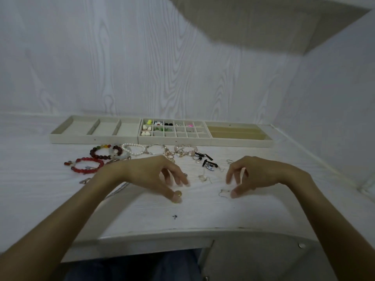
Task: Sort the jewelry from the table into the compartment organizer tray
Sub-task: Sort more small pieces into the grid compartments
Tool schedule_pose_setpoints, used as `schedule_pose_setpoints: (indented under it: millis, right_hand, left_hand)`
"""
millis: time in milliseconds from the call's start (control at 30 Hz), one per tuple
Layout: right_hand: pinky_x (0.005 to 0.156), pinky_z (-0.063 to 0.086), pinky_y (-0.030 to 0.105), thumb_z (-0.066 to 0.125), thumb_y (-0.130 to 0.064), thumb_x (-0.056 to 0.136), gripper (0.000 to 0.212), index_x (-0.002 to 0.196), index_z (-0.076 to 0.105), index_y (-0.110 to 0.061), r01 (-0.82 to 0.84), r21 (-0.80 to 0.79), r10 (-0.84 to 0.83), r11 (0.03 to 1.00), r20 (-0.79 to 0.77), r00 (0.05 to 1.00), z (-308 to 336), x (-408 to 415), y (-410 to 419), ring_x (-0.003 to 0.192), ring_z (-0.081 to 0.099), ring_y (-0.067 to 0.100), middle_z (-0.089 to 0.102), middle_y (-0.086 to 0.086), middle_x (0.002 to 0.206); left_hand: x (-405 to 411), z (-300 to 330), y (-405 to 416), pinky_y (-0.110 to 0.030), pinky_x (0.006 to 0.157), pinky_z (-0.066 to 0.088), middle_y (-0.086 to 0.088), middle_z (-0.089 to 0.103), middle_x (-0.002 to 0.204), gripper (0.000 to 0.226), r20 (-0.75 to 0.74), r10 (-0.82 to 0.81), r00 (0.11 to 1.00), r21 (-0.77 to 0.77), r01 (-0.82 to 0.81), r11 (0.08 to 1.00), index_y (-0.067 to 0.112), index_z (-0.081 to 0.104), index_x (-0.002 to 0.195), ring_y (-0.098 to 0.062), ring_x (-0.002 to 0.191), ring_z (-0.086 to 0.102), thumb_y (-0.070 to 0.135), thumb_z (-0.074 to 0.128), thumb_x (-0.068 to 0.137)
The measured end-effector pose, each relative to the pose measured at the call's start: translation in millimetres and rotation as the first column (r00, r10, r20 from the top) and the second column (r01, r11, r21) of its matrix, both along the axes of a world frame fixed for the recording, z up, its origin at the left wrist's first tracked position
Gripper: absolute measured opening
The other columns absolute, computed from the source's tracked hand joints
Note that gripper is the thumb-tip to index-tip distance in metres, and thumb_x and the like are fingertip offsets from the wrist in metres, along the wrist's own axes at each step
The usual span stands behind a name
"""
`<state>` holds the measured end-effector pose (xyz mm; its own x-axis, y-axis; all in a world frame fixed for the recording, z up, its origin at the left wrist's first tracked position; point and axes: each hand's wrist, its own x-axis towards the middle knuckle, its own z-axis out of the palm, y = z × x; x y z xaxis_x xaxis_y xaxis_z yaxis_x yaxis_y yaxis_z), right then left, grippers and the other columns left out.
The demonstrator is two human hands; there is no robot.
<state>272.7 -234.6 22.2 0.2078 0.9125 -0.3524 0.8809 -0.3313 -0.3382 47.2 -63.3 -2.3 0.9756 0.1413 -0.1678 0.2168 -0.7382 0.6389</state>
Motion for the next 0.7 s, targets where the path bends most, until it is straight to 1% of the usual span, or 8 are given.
schedule_pose_setpoints:
  millis: [67,100,167,267,400,467,633,700]
  right_hand:
    - [0.062,0.041,0.016,0.08,-0.038,0.071,0.028,0.095,0.066,-0.033,0.009,-0.051,-0.008,0.999,0.026,1.0,-3,2,-4,0.073,0.058,0.004,0.061,-0.013,0.089]
    - [0.065,0.041,0.017,0.079,-0.036,0.072,0.026,0.095,0.067,-0.033,0.003,-0.027,-0.002,1.0,0.023,1.0,-6,2,-3,0.073,0.056,0.002,0.062,-0.014,0.088]
    - [0.071,0.045,0.022,0.079,-0.029,0.074,0.019,0.09,0.07,-0.031,-0.004,0.09,0.007,0.996,-0.037,0.999,-13,0,1,0.072,0.057,0.002,0.064,-0.012,0.082]
    - [0.076,0.051,0.028,0.079,-0.019,0.074,0.014,0.085,0.074,-0.026,0.0,0.246,0.027,0.969,-0.107,0.994,-23,-4,13,0.072,0.062,0.006,0.067,-0.012,0.075]
    - [0.067,0.047,0.015,0.07,-0.007,0.076,0.019,0.08,0.074,-0.025,0.021,0.37,0.029,0.929,-0.129,0.991,-31,-14,31,0.065,0.058,0.003,0.07,-0.008,0.074]
    - [0.064,0.043,0.013,0.069,-0.007,0.076,0.021,0.08,0.073,-0.027,0.023,0.419,0.029,0.908,-0.117,0.993,-32,-21,38,0.062,0.054,0.003,0.07,-0.006,0.076]
    - [0.064,0.045,0.024,0.072,-0.017,0.078,0.017,0.087,0.072,-0.032,-0.046,0.481,0.09,0.876,-0.069,0.994,-32,-44,48,0.06,0.049,0.003,0.067,-0.011,0.078]
    - [0.06,0.04,0.02,0.073,-0.027,0.078,0.013,0.09,0.073,-0.033,-0.083,0.469,0.105,0.879,-0.023,0.994,-34,-53,52,0.062,0.049,0.003,0.066,-0.014,0.079]
  left_hand:
    - [-2,-9,-1,-0.016,0.078,0.05,0.015,0.064,0.105,0.032,-0.019,0.01,1.0,-0.005,-0.01,1.0,0.039,0.068,0.102,-0.009,0.09,0.06,0.038,0.079,0.072]
    - [-3,-13,-1,-0.015,0.074,0.048,0.013,0.065,0.103,0.029,-0.012,0.02,1.0,-0.008,-0.02,1.0,0.04,0.068,0.099,-0.011,0.088,0.059,0.036,0.079,0.073]
    - [-3,-18,0,-0.013,0.069,0.045,0.011,0.065,0.1,0.024,0.025,0.037,0.999,-0.017,-0.037,0.999,0.04,0.069,0.095,-0.008,0.08,0.057,0.034,0.079,0.074]
    - [0,-22,1,-0.012,0.067,0.045,0.009,0.067,0.094,0.023,0.076,0.06,0.995,-0.028,-0.059,0.998,0.033,0.071,0.099,0.0,0.07,0.055,0.03,0.077,0.077]
    - [6,-27,5,-0.021,0.072,0.05,0.009,0.068,0.089,0.023,0.133,0.146,0.98,0.008,-0.148,0.989,0.029,0.072,0.102,-0.003,0.071,0.057,0.029,0.075,0.08]
    - [6,-29,7,-0.024,0.076,0.051,0.012,0.069,0.089,0.025,0.164,0.181,0.97,0.045,-0.19,0.981,0.032,0.071,0.105,-0.004,0.075,0.06,0.03,0.074,0.08]
    - [-3,-28,12,-0.019,0.076,0.054,0.016,0.07,0.09,0.028,0.233,0.24,0.942,0.073,-0.263,0.962,0.035,0.069,0.105,0.0,0.079,0.063,0.027,0.074,0.079]
    - [-9,-26,15,-0.018,0.075,0.054,0.018,0.069,0.091,0.028,0.203,0.272,0.941,0.094,-0.295,0.951,0.035,0.069,0.103,0.002,0.08,0.063,0.032,0.077,0.076]
